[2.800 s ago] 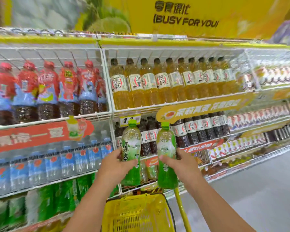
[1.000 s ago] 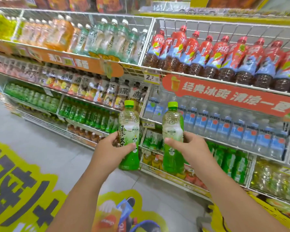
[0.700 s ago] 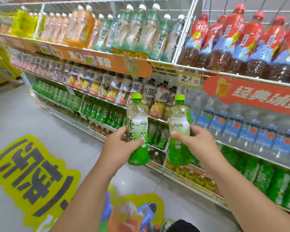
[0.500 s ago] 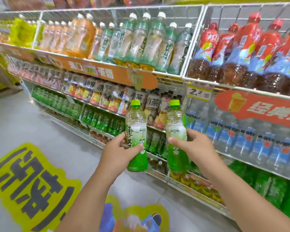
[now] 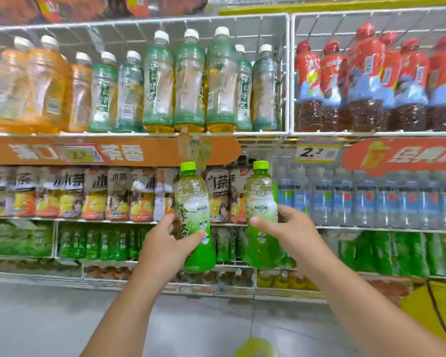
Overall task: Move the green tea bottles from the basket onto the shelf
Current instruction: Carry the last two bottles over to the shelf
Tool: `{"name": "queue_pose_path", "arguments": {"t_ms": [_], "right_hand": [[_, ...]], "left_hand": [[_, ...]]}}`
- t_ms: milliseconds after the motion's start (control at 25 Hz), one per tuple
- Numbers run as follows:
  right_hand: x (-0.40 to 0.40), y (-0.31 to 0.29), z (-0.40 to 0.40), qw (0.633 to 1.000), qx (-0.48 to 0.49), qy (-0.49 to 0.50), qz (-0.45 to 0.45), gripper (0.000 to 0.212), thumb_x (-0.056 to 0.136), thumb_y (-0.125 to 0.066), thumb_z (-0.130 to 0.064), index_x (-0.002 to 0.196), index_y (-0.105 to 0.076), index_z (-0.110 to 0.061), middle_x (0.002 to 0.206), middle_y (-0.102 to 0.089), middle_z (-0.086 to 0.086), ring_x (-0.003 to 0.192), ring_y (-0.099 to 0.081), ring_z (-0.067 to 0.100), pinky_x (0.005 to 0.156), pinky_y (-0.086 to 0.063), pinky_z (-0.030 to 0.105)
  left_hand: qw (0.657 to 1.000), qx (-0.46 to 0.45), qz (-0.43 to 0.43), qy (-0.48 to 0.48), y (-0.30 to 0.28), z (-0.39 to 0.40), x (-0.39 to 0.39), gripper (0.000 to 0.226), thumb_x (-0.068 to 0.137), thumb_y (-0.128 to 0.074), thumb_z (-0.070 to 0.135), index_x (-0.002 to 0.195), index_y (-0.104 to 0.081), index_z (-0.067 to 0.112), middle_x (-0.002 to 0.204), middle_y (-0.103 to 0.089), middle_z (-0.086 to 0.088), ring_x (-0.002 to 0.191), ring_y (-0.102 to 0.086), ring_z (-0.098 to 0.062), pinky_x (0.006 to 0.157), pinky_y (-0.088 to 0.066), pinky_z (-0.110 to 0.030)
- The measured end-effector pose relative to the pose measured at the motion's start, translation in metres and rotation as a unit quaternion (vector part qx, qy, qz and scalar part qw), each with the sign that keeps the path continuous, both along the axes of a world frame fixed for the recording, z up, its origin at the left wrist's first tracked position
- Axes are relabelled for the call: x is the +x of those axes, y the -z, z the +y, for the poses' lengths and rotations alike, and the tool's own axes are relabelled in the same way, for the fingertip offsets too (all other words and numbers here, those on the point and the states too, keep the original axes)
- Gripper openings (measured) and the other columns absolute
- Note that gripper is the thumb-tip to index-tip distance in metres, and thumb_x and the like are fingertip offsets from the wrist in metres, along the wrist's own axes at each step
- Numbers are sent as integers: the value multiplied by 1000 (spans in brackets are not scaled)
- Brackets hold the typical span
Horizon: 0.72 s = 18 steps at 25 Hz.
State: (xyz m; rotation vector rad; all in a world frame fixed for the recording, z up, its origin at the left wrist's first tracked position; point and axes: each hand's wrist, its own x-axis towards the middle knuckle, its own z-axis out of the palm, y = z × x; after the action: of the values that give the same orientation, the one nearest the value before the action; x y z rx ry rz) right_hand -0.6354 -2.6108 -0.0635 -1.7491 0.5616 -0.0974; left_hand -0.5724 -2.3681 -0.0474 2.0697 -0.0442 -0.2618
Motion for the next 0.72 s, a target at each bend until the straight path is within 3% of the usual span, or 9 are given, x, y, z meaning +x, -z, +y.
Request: {"name": "queue_pose_path", "arguments": {"t_ms": [160,240,280,320,400,520,600,720], "right_hand": [[7,0,56,999,4,38,20,129,31,-81,-88,142,-58,-25,140,-63,-7,127,-60,17,107,-50,48],[11,6,77,998,4,54,43,104,47,-87,-76,134,-64,-25,129,-69,-8,116,-65,14,96,-55,38],[11,9,86,997,13,59,50,88,55,-89,-68,129,-68,-25,122,-71,-9,109,-67,11,89,-56,32],[11,17,92,996,20,61,63,86,56,-91,-65,128,-68,-24,120,-72,-9,107,-68,10,89,-56,30],[13,41,99,993,27,82,77,103,48,-90,-71,134,-65,-20,127,-71,-4,113,-68,13,95,-56,29],[14,73,104,991,48,70,100,82,63,-90,-54,132,-67,-17,124,-73,-3,108,-69,9,78,-53,13],[17,99,104,988,53,75,123,83,61,-89,-56,131,-67,-17,126,-72,-4,110,-68,6,84,-53,18],[22,151,107,982,55,65,166,91,56,-89,-64,131,-67,-18,126,-72,-5,116,-67,10,96,-54,28]], "left_hand": [[996,-30,22,78,8,40,40,92,79,-83,42,155,-33,23,158,-39,-8,140,-44,-24,101,-39,-33],[992,-46,48,109,17,55,51,92,78,-84,42,154,-35,22,156,-41,-7,138,-45,-22,104,-40,-34],[990,-55,52,115,22,61,55,90,78,-84,39,152,-37,21,151,-46,-5,135,-48,-21,103,-40,-33],[990,-62,54,116,30,65,60,86,78,-85,36,150,-40,20,142,-51,-1,128,-51,-17,99,-41,-30],[989,-61,74,112,44,71,65,75,78,-86,32,141,-46,22,122,-52,9,109,-55,-9,92,-44,-30],[988,-49,113,94,74,75,63,69,65,-89,44,121,-51,32,117,-65,8,101,-66,-13,90,-56,-43],[987,-43,141,62,101,74,58,74,51,-84,55,115,-53,34,113,-70,7,101,-69,-15,91,-57,-48],[978,-54,197,41,142,69,49,65,50,-84,47,108,-57,31,106,-74,5,95,-73,-14,88,-58,-48]]}}
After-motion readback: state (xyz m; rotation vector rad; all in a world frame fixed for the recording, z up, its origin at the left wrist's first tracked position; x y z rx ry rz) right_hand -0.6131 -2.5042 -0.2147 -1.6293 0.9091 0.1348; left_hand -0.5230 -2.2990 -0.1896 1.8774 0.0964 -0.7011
